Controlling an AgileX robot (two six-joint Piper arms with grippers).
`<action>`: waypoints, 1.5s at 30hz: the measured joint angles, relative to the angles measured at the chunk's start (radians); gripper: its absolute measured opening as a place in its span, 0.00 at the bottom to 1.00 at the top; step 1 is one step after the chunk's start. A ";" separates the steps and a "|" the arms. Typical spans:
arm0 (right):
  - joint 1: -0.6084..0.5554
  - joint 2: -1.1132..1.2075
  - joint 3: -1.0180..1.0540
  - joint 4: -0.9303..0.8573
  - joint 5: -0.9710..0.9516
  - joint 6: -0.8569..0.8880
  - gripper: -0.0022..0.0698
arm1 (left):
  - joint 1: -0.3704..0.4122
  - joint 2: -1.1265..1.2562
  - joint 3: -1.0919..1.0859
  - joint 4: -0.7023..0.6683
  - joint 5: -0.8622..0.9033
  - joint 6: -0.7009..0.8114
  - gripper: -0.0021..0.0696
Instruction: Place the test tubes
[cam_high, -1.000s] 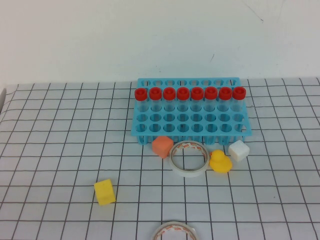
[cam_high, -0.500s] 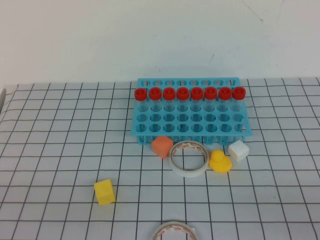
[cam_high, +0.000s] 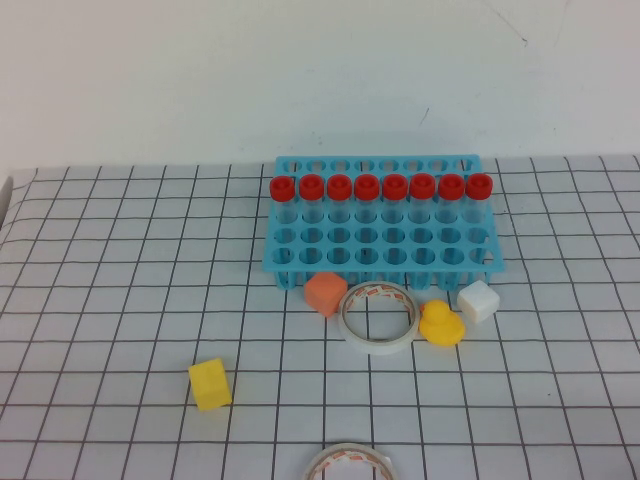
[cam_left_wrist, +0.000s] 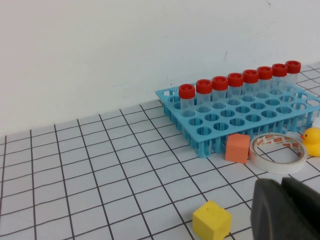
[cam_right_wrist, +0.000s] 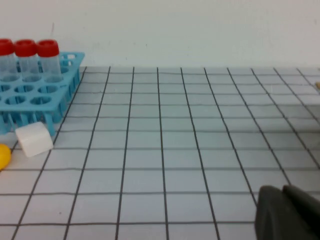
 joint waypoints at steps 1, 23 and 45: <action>-0.002 -0.004 0.007 -0.005 0.005 0.009 0.03 | 0.000 0.000 0.000 0.000 0.000 0.000 0.03; 0.079 -0.051 0.009 -0.054 0.156 0.184 0.03 | 0.000 0.000 0.000 0.000 0.000 -0.003 0.03; 0.079 -0.051 0.008 -0.052 0.162 0.185 0.03 | 0.002 -0.002 0.013 -0.095 0.026 0.033 0.03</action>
